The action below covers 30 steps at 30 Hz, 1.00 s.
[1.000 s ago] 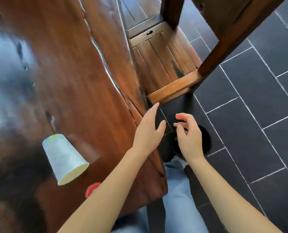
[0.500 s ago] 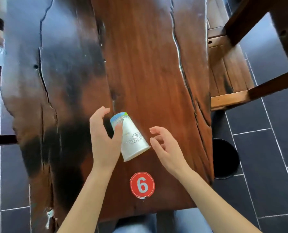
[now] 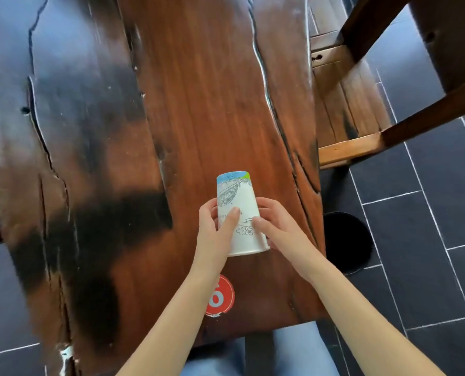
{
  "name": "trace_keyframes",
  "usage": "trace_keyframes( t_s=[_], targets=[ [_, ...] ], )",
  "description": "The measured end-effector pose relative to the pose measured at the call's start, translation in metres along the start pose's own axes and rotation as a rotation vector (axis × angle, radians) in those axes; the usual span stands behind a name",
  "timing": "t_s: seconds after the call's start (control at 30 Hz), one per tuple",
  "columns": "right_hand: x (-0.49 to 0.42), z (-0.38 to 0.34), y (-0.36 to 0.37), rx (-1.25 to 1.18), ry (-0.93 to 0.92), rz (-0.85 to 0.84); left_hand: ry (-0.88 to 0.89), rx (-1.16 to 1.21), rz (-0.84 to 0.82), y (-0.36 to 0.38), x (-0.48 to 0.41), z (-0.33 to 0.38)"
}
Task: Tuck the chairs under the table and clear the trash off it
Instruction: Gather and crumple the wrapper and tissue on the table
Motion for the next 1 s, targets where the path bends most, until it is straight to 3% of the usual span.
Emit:
trace_keyframes(
  t_s=[0.17, 0.33, 0.47, 0.7, 1.0],
  targets=[
    [0.034, 0.012, -0.071, -0.222, -0.049, 0.118, 0.04, -0.031, -0.186, 0.071, 0.008, 0.013],
    [0.074, 0.056, -0.144, -0.433, 0.065, 0.312, 0.102, -0.151, -0.402, 0.154, 0.027, 0.012],
    [0.119, 0.104, -0.185, -0.592, 0.152, 0.384, 0.118, -0.418, -0.615, 0.218, 0.041, -0.012],
    [0.163, 0.179, -0.213, -0.853, 0.394, 0.59, -0.095, -0.646, -0.731, 0.296, 0.045, -0.078],
    [0.147, 0.199, -0.249, -1.114, 0.518, 0.663, -0.427, -0.735, -0.75, 0.348, 0.01, -0.126]
  ],
)
Point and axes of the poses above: each hand's wrist, its own x-axis away from the middle knuckle, its own y-axis out of the palm, z = x × y, the point moved 3 cm from there along -x, towards the middle knuckle, and after that the axes turned 4 degrees about -z, right-handed, at the moved point
